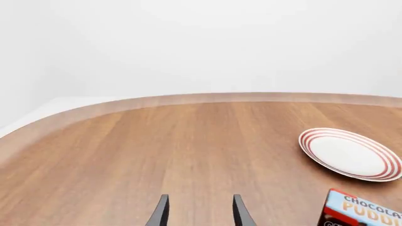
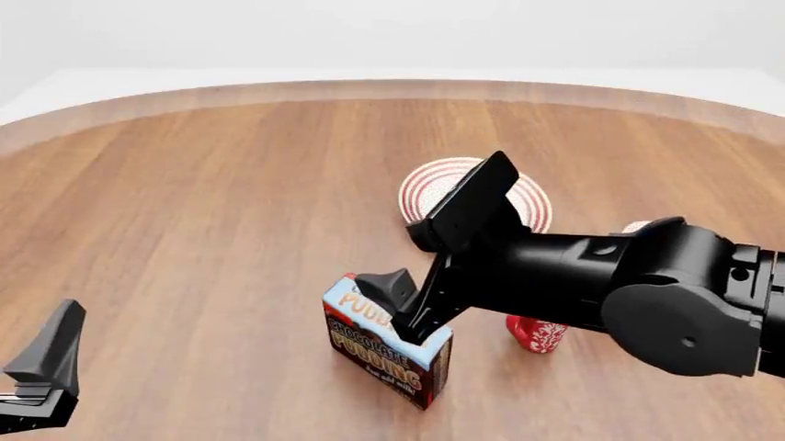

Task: Put the chocolate pudding to the right of the plate.

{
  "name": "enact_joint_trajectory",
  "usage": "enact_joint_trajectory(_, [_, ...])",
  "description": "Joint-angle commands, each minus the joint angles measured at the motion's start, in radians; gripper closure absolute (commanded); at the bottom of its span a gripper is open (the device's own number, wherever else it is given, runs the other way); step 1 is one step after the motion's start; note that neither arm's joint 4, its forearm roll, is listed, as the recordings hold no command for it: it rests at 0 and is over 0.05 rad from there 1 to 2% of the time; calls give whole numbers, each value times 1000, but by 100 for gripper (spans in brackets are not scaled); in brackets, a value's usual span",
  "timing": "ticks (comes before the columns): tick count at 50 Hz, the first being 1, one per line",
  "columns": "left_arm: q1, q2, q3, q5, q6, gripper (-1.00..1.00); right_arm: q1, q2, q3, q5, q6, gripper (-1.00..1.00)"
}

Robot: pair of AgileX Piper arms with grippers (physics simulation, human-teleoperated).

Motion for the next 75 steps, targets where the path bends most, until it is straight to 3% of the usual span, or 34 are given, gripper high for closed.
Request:
enact_joint_trajectory(1, [0, 0, 0, 0, 0, -100, -14, -6, 27, -14, 12, -100])
enact_joint_trajectory(75, [0, 0, 0, 0, 0, -100, -32, 74, 90, -104, 48, -100])
